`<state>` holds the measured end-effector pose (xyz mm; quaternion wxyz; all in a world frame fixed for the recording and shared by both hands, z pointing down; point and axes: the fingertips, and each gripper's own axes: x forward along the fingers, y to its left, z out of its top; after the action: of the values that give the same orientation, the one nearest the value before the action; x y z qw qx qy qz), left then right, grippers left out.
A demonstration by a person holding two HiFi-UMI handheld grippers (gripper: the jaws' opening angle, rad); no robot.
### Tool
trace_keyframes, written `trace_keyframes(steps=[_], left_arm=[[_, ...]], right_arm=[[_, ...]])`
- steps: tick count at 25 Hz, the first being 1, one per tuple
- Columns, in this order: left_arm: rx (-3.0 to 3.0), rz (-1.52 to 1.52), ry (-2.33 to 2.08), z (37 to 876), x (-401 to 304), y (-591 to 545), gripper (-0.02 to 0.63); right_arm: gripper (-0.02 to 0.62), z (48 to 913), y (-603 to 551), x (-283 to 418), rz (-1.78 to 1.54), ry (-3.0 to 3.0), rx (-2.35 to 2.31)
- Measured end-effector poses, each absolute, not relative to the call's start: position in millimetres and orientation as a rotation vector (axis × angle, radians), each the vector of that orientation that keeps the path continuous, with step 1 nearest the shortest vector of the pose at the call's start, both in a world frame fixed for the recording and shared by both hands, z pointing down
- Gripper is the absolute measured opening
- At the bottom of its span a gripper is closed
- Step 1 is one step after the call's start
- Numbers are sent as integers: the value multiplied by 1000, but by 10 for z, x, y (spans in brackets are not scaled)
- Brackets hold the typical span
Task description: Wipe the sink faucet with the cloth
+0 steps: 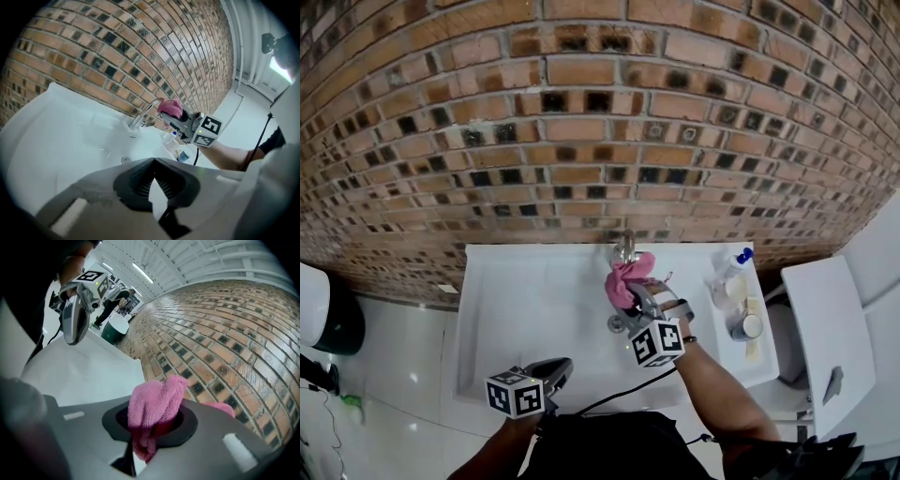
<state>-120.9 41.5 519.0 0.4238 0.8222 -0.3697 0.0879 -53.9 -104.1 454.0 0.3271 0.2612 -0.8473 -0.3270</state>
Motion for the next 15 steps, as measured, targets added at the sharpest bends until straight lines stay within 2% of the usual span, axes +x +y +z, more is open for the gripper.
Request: trace_keyframes(steps=[15], left_arm=[[2103, 268, -823, 5281, -1479, 643, 4]], right_arm=[[64, 5095, -708, -231, -337, -2221, 808]])
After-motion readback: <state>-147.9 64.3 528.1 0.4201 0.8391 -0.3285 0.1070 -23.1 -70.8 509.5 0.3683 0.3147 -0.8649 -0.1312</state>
